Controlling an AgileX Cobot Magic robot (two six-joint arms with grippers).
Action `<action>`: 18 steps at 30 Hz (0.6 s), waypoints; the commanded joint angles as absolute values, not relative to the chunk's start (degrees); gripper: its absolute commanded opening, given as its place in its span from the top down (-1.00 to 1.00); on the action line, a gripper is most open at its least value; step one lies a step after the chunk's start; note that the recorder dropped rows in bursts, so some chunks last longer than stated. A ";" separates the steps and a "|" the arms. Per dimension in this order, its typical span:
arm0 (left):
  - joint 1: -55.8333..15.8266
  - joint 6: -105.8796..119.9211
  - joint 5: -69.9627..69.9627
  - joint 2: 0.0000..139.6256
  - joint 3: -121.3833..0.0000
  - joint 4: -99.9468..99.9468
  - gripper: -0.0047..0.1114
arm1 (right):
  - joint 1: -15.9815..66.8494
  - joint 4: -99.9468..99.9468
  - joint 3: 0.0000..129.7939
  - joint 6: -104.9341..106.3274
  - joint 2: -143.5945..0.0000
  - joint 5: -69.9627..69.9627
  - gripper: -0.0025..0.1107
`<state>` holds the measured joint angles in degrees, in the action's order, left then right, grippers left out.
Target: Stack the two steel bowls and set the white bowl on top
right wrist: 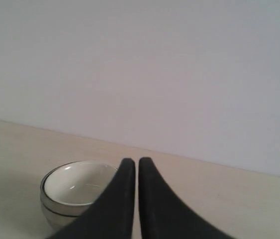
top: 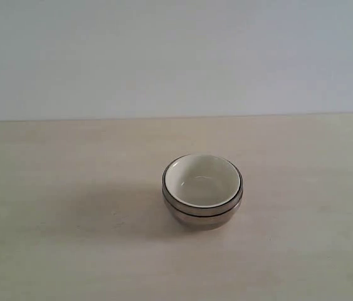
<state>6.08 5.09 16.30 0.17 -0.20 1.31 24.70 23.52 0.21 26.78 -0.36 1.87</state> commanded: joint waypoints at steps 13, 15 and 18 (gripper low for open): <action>6.11 4.44 16.32 0.00 0.00 1.47 0.85 | 5.44 25.37 0.00 25.41 0.00 -5.62 0.96; 6.11 4.44 16.32 0.00 0.00 1.47 0.85 | 4.07 26.08 0.00 25.41 0.00 -5.89 0.96; 6.11 4.44 16.32 0.00 0.00 1.47 0.85 | 4.05 26.23 0.00 25.41 0.00 -5.89 0.96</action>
<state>6.08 5.09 16.30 0.17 -0.20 1.31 4.45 25.82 0.21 25.36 -0.36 -5.73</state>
